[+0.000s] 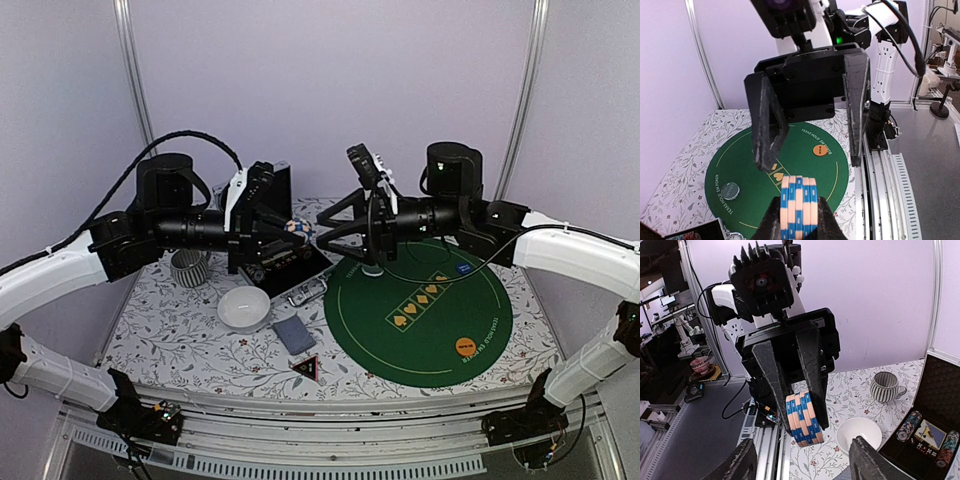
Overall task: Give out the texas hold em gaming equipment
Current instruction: Pass from the left arm to the right
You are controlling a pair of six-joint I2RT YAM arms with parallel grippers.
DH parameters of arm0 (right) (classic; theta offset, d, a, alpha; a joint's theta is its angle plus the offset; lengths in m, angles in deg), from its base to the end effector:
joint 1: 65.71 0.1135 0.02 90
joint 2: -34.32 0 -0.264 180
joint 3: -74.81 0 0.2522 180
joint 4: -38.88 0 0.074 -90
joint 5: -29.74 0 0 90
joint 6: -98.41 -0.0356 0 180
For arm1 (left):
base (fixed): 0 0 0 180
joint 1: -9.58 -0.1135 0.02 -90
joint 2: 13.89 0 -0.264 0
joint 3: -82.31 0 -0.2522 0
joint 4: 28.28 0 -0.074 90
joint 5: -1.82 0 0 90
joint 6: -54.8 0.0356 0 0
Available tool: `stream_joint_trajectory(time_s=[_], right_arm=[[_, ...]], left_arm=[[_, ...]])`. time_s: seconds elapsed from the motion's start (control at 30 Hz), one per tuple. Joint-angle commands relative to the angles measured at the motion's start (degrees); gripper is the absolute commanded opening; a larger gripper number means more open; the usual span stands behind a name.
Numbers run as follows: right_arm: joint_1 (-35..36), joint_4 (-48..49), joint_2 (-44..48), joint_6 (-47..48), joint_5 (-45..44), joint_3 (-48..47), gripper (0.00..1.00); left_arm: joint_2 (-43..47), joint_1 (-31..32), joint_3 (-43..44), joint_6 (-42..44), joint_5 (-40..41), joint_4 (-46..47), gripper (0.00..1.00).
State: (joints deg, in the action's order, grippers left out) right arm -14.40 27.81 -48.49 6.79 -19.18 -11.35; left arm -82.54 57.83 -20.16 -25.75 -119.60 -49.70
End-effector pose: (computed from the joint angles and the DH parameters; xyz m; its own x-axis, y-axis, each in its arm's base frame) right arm 0.1934 0.2790 0.3766 -0.1121 -0.1059 -0.9880 -0.9926 -0.0341 0.1163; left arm 0.1692 -0.2175 0.3757 0.0176 0.1908 -0.9815 0.9860 0.1594 0.0486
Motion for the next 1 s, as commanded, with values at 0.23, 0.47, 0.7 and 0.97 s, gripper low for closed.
stream_joint_trajectory(time_s=[0.23,0.47,0.7,0.97], right_arm=[[1.3,2.3,-3.5,3.5,0.2,-4.5,0.51],[1.4,2.1,-3.0,4.1,-0.2,-3.4,0.14],[1.4,1.1,-1.8,4.6,-0.1,-2.1,0.02],[-2.4,0.3,2.6,2.1,-6.7,3.5,0.62]], left_arm=[[0.8,1.5,-0.1,-1.0,-2.4,2.7,0.00],[0.8,1.5,0.0,-0.7,-2.2,2.7,0.00],[0.4,1.6,-0.1,-2.8,2.0,2.6,0.00],[-2.4,0.4,-3.0,-18.4,4.1,6.4,0.00]])
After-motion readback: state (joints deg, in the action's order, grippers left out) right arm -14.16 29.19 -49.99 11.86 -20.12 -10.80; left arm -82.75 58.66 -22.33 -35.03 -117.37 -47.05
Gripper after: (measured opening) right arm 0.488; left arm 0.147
